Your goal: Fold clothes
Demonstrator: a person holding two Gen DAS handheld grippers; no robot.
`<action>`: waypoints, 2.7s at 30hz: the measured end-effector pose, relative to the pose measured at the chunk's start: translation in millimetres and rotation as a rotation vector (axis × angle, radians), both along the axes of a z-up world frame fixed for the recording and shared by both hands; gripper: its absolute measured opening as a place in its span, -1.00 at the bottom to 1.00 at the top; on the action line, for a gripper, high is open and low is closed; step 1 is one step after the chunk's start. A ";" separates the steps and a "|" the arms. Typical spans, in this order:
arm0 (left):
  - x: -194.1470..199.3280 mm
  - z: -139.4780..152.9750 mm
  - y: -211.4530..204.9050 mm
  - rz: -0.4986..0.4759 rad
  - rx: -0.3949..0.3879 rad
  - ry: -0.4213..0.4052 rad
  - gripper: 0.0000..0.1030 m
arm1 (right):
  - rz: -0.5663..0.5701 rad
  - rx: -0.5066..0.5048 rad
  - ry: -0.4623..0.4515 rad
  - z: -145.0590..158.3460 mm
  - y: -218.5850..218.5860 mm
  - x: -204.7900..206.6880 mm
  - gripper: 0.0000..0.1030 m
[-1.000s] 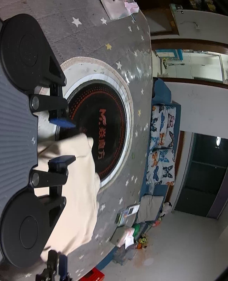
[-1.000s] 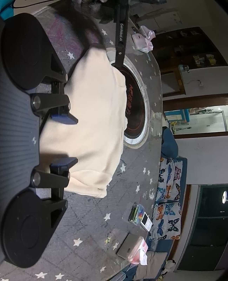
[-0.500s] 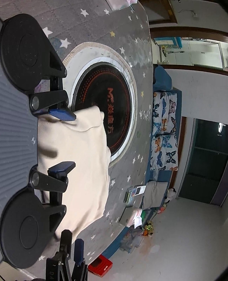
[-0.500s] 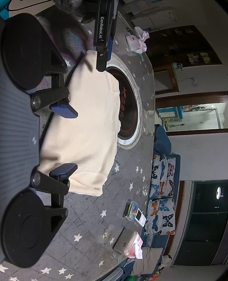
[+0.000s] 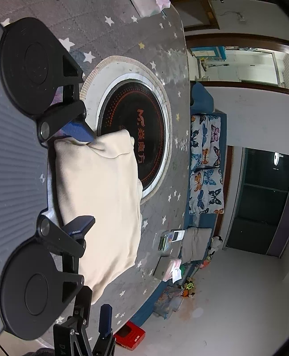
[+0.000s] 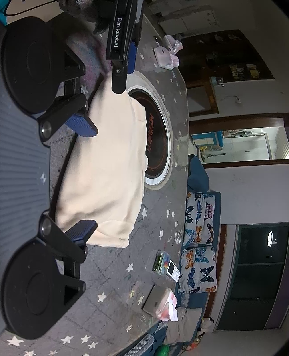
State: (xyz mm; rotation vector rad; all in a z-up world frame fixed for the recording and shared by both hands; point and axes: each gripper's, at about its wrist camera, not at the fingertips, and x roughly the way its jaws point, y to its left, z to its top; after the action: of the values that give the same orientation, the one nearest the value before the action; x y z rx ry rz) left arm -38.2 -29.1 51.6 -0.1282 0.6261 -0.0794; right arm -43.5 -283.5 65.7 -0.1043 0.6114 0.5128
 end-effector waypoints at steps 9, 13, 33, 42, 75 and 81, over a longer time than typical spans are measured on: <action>-13.4 5.8 -6.0 -0.011 0.006 -0.029 0.68 | -0.024 0.015 -0.031 4.9 -1.8 -13.7 0.84; -18.6 7.9 -8.3 -0.018 0.009 -0.041 0.74 | -0.032 0.021 -0.047 7.8 -3.0 -18.9 0.87; -38.2 14.8 -12.3 -0.028 0.023 -0.083 1.00 | -0.048 0.054 -0.108 20.2 -5.7 -40.6 1.00; -36.2 15.1 -5.4 -0.010 0.028 -0.079 1.00 | -0.005 0.037 -0.117 21.2 5.6 -35.4 1.00; 29.0 -8.8 89.4 0.173 -0.259 0.061 0.72 | 0.537 -0.357 -0.110 -26.8 174.8 -4.2 -0.09; 42.9 -14.1 95.1 0.174 -0.413 0.119 0.72 | 0.493 -0.300 -0.095 -24.6 174.0 6.1 -0.63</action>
State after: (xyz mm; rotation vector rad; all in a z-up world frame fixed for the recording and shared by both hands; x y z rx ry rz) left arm 4.7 66.0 37.5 -0.5891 0.7084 -0.0318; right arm -37.4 -109.5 41.1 -0.5708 0.5660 0.8835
